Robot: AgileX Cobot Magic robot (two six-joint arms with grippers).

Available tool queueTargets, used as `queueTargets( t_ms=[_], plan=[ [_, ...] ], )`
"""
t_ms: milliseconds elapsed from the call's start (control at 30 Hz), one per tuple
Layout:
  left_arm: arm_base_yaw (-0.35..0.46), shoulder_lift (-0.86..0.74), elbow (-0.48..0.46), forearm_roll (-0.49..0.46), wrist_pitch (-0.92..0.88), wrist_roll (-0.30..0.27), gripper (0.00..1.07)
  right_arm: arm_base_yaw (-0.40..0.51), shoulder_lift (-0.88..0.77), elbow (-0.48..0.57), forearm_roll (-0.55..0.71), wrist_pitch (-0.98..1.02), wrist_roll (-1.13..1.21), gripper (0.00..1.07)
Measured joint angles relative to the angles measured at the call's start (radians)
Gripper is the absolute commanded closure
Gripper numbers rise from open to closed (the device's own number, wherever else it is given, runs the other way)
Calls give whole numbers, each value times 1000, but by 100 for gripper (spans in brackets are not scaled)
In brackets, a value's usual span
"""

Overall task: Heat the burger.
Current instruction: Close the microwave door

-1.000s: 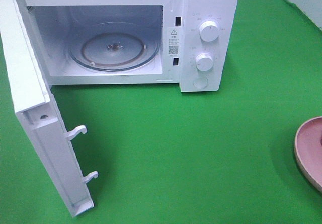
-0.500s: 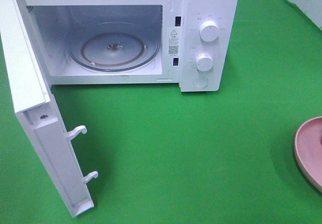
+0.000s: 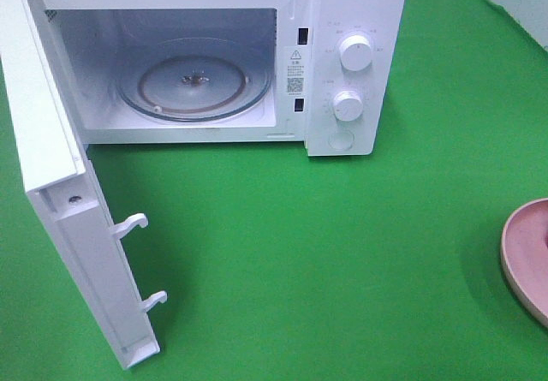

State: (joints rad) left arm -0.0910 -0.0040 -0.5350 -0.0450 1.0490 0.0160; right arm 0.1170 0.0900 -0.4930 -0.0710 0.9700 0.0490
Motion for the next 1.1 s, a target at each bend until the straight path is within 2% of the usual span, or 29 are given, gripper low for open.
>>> queueTargets(
  t_ms=[233,1100],
  plan=[
    [0,0,0,0,0,0,9,-3,-91,0,0,0,-1,31],
    [0,0,0,0,0,0,9,-3,-93,0,3,-1,-2,31]
  ],
)
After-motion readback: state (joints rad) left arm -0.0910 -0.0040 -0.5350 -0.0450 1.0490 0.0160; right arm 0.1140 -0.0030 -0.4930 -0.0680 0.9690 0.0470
